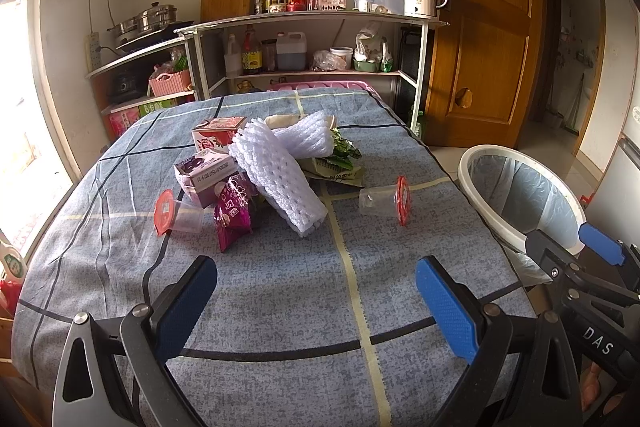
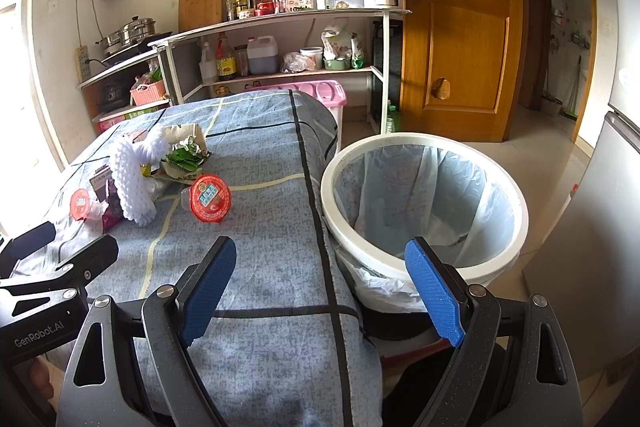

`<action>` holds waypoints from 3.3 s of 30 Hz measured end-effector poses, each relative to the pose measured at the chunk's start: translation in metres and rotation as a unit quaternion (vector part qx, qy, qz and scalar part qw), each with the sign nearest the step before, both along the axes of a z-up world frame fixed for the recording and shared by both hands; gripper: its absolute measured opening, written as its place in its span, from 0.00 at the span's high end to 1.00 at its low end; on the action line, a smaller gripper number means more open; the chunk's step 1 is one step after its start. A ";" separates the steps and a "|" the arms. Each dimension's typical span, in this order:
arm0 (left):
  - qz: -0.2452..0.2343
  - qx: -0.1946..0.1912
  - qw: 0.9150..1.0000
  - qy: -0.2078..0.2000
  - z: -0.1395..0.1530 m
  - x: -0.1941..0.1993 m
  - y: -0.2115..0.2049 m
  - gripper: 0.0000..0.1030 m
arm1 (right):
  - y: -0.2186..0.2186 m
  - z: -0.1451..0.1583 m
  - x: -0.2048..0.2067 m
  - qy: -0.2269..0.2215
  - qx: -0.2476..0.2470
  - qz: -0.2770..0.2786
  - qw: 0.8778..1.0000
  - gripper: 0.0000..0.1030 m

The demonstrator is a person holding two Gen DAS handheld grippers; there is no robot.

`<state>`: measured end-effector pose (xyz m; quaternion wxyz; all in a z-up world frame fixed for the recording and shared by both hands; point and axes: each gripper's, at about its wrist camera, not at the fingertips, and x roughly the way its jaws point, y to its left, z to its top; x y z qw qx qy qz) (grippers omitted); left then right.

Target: Collect trash

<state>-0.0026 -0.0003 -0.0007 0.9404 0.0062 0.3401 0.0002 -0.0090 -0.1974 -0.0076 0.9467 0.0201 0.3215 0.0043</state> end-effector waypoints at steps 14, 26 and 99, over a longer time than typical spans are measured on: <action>-0.002 -0.004 1.000 0.007 -0.002 0.005 0.006 0.02 | 0.004 -0.003 0.005 0.003 0.002 0.009 1.000 0.16; 0.026 -0.047 0.998 0.034 -0.013 0.017 0.076 0.02 | 0.031 -0.012 0.050 0.034 0.033 0.100 0.994 0.16; -0.076 -0.105 0.991 0.018 0.023 0.075 0.071 0.49 | 0.036 0.007 0.086 0.028 0.088 0.152 0.984 0.56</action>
